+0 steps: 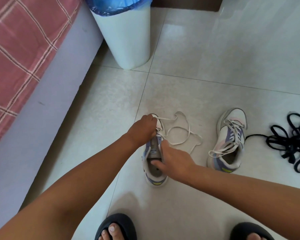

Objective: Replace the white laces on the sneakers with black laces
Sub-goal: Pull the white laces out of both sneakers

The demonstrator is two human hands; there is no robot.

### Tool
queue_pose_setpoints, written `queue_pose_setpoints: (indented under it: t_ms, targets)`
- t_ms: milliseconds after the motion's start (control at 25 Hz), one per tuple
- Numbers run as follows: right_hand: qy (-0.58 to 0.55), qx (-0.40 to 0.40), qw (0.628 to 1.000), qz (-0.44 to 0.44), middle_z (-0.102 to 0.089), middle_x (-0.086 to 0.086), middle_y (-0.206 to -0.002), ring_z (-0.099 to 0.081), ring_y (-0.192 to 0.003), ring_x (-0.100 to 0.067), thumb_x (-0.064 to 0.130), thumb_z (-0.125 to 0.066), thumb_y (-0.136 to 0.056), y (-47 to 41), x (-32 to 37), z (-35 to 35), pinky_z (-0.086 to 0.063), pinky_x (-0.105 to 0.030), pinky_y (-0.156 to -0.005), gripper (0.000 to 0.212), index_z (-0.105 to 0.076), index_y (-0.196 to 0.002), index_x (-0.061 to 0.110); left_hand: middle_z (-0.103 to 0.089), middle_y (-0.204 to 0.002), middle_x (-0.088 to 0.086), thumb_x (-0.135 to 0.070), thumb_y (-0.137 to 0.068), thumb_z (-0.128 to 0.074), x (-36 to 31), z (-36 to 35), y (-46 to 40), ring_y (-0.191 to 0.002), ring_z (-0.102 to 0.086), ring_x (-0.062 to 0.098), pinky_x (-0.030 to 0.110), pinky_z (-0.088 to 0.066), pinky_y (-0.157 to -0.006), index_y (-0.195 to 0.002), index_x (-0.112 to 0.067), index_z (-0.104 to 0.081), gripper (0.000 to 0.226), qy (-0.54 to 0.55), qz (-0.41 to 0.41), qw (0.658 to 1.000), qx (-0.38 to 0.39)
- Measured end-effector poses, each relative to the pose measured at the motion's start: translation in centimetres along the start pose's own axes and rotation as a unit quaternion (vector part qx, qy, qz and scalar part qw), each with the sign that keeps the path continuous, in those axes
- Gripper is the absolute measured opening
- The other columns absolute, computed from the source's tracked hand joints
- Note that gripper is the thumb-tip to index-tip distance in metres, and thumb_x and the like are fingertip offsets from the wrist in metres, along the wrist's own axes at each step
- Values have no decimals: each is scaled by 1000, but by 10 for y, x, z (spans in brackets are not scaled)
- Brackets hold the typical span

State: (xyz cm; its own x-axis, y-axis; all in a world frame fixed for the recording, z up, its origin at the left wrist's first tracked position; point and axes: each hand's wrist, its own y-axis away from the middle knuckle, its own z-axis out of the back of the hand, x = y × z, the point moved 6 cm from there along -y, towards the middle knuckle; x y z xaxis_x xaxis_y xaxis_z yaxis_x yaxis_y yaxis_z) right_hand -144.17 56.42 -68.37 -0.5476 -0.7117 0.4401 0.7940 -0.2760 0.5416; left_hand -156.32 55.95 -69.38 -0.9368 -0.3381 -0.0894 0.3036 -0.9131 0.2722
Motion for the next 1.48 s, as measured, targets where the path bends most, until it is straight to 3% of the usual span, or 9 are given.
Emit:
queue_pose_setpoints:
  t_ms: [80,320,640,800,920,1120,1240,1360,1480]
  targets:
    - [40,-47,998,-8,-63,-11,-110,-61,-97,-35,30,-40,-97,-17,-2,7,-34,-32,-67,33,-34,-123,10,-52,-112,16,-12,-92,-45,11,-1,0,-98,-51,29,28,-30,-67,-111,0,-50,23,24,53,998,-3]
    - [107,-53,992,27,-63,-11,-99,-60,-87,-32,27,-41,-95,-19,-25,34,-32,-30,-63,19,-38,-110,16,-56,-107,13,-21,-93,-48,37,35,4,-93,-56,32,36,-40,-71,-108,-3,-51,24,53,100,991,-75]
    - [117,64,990,51,-30,10,-67,-40,-77,-22,31,-48,-91,-2,-57,26,-21,-20,-50,26,-26,-78,28,-58,-106,23,-11,-88,-50,116,100,-11,-94,-57,39,39,-44,-74,-103,3,-56,21,56,239,961,-126]
    - [117,110,986,34,-31,11,-69,-39,-73,-18,30,-47,-91,14,-78,19,-23,-19,-51,20,-28,-92,24,-58,-110,26,-5,-87,-51,177,134,-4,-100,-57,41,41,-46,-82,-107,5,-58,24,57,352,918,-176]
    - [114,118,986,30,-34,9,-69,-38,-64,-13,28,-49,-89,20,-82,20,-25,-22,-53,23,-28,-80,26,-57,-117,26,-2,-88,-49,191,114,2,-107,-56,41,42,-46,-90,-114,6,-56,28,33,397,911,-107]
    - [138,111,983,44,-33,9,-67,-41,-70,-20,30,-48,-90,19,-75,17,-24,-21,-50,23,-28,-80,27,-42,-134,13,-20,-83,-67,70,16,-7,-119,-46,29,38,-41,-96,-137,-14,-39,61,83,84,987,111]
    - [145,108,982,46,-31,9,-66,-41,-75,-22,31,-48,-90,20,-74,18,-23,-21,-49,21,-28,-91,22,-37,-141,11,-29,-72,-77,-6,-13,-5,-124,-41,28,40,-41,-96,-139,-19,-40,77,29,-120,988,94]
    - [144,102,983,46,-34,5,-68,-41,-74,-23,31,-48,-90,20,-75,18,-22,-21,-49,23,-27,-91,22,-58,-113,18,-21,-48,-88,-35,-11,-3,-98,-58,36,41,-49,-76,-104,-7,-65,62,-22,-232,972,-12]
    - [143,103,983,49,-33,6,-67,-41,-73,-24,32,-48,-91,20,-76,17,-22,-22,-48,22,-27,-88,24,-60,-79,10,-9,-43,-81,-39,-3,-2,-68,-58,28,31,-45,-59,-66,-9,-62,29,-104,-278,953,-59]
